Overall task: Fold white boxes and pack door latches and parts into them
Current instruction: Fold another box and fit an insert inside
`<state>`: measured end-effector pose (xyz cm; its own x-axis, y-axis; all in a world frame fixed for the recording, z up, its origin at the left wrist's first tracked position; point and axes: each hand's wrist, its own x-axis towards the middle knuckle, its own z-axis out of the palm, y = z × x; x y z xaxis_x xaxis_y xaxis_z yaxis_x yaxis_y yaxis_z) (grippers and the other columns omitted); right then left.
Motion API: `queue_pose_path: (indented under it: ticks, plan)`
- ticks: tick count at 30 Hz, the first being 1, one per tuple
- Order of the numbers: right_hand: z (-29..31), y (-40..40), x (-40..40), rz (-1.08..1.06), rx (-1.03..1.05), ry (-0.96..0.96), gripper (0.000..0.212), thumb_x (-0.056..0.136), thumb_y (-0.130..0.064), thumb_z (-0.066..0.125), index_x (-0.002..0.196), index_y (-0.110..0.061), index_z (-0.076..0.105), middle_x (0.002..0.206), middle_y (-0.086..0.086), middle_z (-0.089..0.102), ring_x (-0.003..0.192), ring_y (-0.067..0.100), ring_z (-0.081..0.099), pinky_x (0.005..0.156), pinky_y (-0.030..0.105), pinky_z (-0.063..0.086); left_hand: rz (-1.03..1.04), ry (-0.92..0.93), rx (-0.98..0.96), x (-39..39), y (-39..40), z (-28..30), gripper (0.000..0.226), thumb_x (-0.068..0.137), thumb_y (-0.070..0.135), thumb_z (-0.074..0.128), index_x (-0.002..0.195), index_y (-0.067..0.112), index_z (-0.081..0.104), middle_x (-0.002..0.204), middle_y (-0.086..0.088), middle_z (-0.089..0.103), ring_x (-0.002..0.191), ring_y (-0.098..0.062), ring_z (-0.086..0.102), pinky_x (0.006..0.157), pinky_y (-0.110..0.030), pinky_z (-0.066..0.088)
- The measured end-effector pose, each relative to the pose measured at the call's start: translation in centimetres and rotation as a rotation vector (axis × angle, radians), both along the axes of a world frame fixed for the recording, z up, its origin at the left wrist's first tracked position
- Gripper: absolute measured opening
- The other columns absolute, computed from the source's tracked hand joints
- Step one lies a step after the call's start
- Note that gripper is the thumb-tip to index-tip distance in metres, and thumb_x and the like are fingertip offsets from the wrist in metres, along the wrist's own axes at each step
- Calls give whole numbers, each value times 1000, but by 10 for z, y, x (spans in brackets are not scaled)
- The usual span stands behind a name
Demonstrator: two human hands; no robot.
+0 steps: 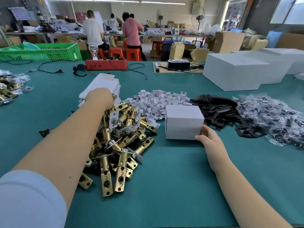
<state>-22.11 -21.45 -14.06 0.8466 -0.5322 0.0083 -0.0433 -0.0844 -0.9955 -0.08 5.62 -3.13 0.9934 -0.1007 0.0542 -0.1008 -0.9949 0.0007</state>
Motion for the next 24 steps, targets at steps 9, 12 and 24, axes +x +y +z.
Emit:
queue_pose_path:
  ticks: [9,12,24]
  plan:
    - [2,2,-3,6,-5,-4,43,91,-3,51,129,-24,51,119,-15,61,107,-5,54,86,19,39,-25,9,-47,-9,6,20,9,97,8,46,95,1,51,74,-11,45,83,-32,46,74,-37,42]
    - [1,2,-2,10,-13,-3,45,91,-3,51,132,-22,51,122,-12,61,110,2,55,91,23,38,-76,-201,-113,-21,0,23,14,90,-7,43,97,-8,56,90,-25,58,78,-33,47,67,-40,43]
    - [2,11,-8,-198,-152,-178,58,87,-10,56,142,-14,37,129,1,47,115,13,48,91,26,37,-234,-503,-764,-118,-56,3,37,97,7,39,125,8,64,114,-13,69,99,-28,60,80,-34,45]
